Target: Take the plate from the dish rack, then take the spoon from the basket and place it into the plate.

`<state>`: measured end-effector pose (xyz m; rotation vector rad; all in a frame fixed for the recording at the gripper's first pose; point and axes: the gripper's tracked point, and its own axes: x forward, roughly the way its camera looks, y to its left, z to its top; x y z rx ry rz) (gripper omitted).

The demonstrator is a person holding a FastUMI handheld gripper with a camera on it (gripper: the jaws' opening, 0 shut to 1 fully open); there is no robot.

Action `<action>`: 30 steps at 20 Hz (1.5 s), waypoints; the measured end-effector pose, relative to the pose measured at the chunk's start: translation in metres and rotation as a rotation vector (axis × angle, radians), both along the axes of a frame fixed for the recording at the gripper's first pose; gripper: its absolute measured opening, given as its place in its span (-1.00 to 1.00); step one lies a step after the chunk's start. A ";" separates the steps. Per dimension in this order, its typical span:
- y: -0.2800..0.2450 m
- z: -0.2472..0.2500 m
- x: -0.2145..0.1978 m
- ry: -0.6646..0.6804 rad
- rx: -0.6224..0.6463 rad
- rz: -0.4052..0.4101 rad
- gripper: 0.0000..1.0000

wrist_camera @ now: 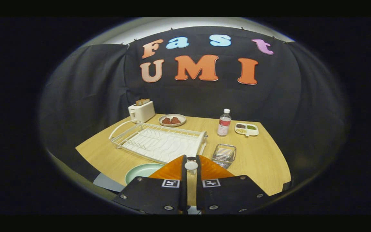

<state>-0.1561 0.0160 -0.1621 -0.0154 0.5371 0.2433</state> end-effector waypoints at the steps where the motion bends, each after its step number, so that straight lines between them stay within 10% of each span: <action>1: 0.007 -0.002 -0.002 0.006 0.006 0.018 -0.78; 14: 0.086 -0.082 -0.018 0.178 0.045 0.192 -0.78; 30: 0.063 -0.103 -0.009 0.240 0.112 0.098 -0.52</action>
